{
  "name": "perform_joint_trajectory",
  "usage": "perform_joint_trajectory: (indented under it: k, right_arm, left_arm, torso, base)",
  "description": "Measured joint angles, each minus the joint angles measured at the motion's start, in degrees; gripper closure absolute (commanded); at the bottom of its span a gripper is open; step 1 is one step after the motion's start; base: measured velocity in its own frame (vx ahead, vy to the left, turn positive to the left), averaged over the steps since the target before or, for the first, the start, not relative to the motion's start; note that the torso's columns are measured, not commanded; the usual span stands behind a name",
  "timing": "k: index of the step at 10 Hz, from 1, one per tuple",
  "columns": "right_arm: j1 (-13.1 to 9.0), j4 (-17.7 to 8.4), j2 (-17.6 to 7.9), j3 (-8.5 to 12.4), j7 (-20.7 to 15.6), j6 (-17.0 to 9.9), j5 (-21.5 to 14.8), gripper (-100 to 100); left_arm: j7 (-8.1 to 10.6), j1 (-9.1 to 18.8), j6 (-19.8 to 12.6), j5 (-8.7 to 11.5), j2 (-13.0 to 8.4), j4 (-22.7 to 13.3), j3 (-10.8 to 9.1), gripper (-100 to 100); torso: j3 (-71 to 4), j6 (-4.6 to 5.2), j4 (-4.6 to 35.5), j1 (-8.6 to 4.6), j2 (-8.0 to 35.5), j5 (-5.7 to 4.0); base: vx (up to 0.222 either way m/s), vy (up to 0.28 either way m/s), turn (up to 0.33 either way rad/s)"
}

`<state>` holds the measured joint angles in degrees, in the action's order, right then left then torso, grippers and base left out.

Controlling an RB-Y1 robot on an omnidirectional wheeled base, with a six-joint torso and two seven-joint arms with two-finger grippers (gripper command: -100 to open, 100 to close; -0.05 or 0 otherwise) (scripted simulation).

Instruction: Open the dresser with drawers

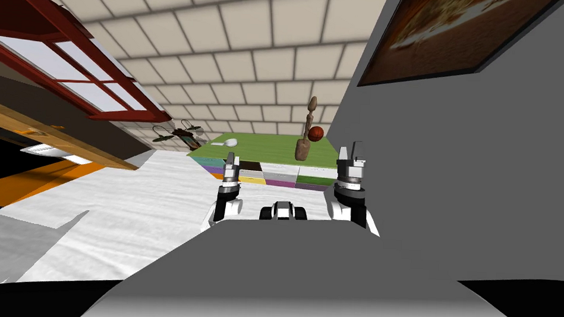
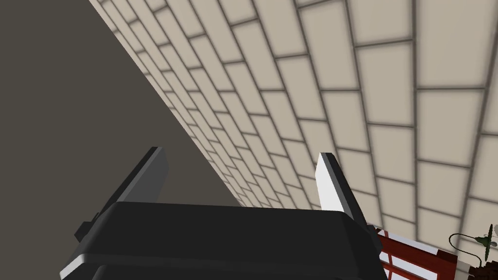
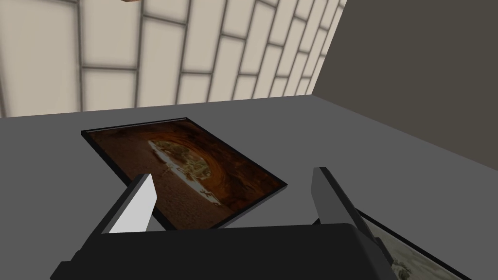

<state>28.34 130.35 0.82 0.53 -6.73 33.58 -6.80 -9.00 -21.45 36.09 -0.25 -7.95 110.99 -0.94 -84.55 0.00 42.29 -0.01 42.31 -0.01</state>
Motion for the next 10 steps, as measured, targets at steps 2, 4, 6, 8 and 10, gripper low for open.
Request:
perform_joint_trajectory:
  k: [2,4,6,8,10]
  right_arm:
    - [0.00,0.00,0.00,0.00,0.00,0.00,0.00,0]
    - [0.00,0.00,0.00,0.00,0.00,0.00,0.00,0]
    - [0.00,0.00,0.00,0.00,0.00,0.00,0.00,0]
    - [0.00,0.00,0.00,0.00,0.00,0.00,0.00,0]
    - [0.00,0.00,0.00,0.00,0.00,0.00,0.00,0]
  left_arm:
    - [0.03,0.72,0.86,-0.17,-0.52,-2.71,-0.04,-100]
    - [0.09,1.28,1.97,-0.36,-0.96,-5.56,-0.06,-100]
    - [0.25,2.01,2.99,-0.50,-1.45,-8.43,-0.17,-100]
    - [0.12,2.67,4.24,-0.81,-1.56,-11.65,-0.01,-100]
    - [0.19,3.09,5.31,-1.02,-1.81,-14.22,0.03,-100]
  torso:
    - [0.00,0.00,0.00,0.00,0.00,0.00]
    - [-0.04,0.00,-0.02,-0.01,-0.07,0.00]
    - [-0.02,0.00,-0.01,0.01,-0.03,0.01]
    - [-0.02,0.00,-0.01,0.03,-0.04,0.01]
    - [-0.03,0.00,-0.01,-0.03,-0.05,0.00]
  base:
    - [0.039,-0.028,-0.007]
    - [0.051,-0.029,-0.007]
    - [0.047,-0.027,-0.007]
    - [0.052,-0.021,-0.007]
    - [0.056,-0.032,-0.007]
